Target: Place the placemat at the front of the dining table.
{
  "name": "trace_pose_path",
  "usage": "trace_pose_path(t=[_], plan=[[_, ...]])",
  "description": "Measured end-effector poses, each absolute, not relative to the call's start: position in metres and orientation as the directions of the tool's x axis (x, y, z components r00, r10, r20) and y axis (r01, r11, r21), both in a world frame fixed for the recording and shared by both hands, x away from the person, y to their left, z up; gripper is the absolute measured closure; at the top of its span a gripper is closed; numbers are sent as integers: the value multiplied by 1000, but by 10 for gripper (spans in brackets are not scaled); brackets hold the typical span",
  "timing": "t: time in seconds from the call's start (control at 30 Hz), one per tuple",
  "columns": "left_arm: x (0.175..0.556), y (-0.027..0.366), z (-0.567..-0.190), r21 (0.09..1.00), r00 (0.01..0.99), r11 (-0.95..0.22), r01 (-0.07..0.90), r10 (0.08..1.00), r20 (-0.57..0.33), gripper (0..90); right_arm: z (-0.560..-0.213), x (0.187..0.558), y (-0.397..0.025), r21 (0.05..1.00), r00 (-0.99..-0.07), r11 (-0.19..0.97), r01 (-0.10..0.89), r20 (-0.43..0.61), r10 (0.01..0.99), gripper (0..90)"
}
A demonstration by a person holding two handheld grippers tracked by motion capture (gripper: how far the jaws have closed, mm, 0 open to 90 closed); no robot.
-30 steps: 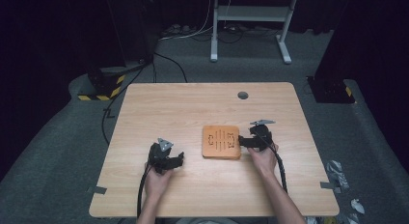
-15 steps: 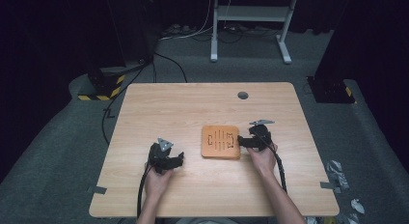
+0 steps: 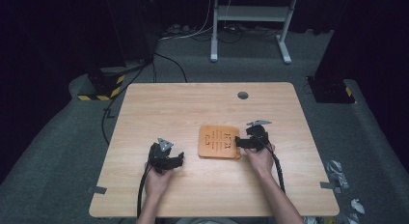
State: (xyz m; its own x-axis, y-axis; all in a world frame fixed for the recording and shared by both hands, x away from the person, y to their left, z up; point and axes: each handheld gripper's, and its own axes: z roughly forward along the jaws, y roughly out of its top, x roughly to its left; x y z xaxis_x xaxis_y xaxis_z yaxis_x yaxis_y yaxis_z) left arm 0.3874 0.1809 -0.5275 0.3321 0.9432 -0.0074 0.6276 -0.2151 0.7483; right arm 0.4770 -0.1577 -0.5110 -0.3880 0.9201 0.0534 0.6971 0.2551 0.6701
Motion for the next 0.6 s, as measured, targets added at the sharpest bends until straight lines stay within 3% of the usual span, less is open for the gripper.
trace_pose_path(t=[0.6], plan=[[390,181,-527,747,333,-214,630,943,-10,270,-512,474,-143,662,-416,278,696,57,907,191]])
